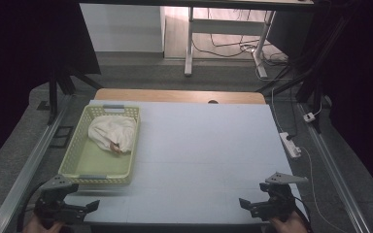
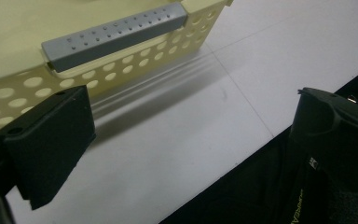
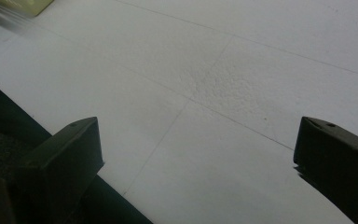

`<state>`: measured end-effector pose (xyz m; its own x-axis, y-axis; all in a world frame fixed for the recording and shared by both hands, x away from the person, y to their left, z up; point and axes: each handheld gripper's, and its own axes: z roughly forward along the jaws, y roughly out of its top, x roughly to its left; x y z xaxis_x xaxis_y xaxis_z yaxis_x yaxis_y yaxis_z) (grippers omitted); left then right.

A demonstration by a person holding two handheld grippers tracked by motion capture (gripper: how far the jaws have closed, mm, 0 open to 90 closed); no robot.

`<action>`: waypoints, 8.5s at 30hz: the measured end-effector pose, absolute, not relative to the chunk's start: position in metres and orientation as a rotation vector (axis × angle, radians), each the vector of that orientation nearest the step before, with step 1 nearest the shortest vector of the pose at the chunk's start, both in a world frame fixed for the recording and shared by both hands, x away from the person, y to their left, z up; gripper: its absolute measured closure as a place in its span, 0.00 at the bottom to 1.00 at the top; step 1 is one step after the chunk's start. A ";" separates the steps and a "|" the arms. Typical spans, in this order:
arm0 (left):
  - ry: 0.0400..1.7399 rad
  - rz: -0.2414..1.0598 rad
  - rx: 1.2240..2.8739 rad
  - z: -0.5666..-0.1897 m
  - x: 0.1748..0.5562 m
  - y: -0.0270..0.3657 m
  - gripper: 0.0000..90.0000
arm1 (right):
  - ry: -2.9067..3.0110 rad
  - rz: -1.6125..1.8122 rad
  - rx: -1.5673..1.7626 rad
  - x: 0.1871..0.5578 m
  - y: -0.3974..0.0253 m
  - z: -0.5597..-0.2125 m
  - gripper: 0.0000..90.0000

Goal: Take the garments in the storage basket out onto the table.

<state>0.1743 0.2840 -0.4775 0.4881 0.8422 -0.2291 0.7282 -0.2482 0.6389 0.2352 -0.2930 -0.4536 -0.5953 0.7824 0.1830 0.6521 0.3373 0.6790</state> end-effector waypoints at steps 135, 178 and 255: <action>1.221 0.316 2.023 -0.464 0.402 0.243 0.00 | 2.506 1.061 1.325 0.241 -0.290 -0.458 0.01; 1.506 0.221 2.263 -0.529 0.468 0.255 0.00 | 2.527 1.041 1.311 0.241 -0.288 -0.459 0.01; 1.331 0.216 2.133 -0.397 0.430 0.266 0.78 | 2.562 1.006 1.299 0.242 -0.286 -0.460 0.01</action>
<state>0.4298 0.2657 -0.3974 0.4816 0.8589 -0.1745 0.7597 -0.3098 0.5717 0.2418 -0.2857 -0.4598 -0.6318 0.7492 0.1989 0.6843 0.4187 0.5970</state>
